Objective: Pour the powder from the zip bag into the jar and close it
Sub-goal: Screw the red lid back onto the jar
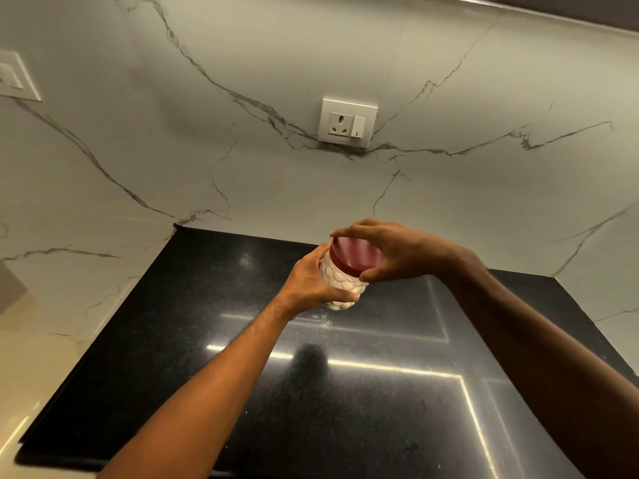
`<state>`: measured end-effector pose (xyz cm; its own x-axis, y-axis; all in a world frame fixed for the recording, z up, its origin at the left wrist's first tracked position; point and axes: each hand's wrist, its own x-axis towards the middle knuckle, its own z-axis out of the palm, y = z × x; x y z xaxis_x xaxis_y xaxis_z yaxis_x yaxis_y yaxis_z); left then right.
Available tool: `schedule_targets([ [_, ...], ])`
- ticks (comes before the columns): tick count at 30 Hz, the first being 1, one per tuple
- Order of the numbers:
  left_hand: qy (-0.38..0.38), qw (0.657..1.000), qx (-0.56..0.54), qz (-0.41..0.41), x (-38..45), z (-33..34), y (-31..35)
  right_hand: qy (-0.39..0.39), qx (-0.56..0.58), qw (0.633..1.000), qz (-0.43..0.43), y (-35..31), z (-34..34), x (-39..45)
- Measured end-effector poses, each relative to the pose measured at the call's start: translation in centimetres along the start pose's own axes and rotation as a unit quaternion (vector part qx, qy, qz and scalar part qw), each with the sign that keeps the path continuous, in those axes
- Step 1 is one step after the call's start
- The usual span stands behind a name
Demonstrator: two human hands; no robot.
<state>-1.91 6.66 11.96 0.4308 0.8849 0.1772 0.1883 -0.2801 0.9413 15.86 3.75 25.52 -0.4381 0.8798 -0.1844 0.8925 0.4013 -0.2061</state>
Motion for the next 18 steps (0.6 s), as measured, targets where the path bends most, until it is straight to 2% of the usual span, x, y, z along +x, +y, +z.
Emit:
schedule_targets([
  [6,-0.006,1.000,-0.001,-0.003,-0.37,0.63,-0.21,0.107,-0.087,0.987,0.081,-0.17,0.94,0.34],
  [8,-0.009,1.000,-0.006,-0.004,-0.29,0.65,-0.30,0.089,-0.091,0.989,0.077,0.16,0.96,0.45],
  [12,-0.009,1.000,-0.028,-0.002,0.10,0.61,-0.26,0.024,-0.009,1.000,0.011,0.60,0.67,0.11],
  [18,0.006,1.000,-0.015,0.005,0.36,0.90,-0.42,0.092,-0.040,0.995,0.002,0.71,0.95,-0.19],
])
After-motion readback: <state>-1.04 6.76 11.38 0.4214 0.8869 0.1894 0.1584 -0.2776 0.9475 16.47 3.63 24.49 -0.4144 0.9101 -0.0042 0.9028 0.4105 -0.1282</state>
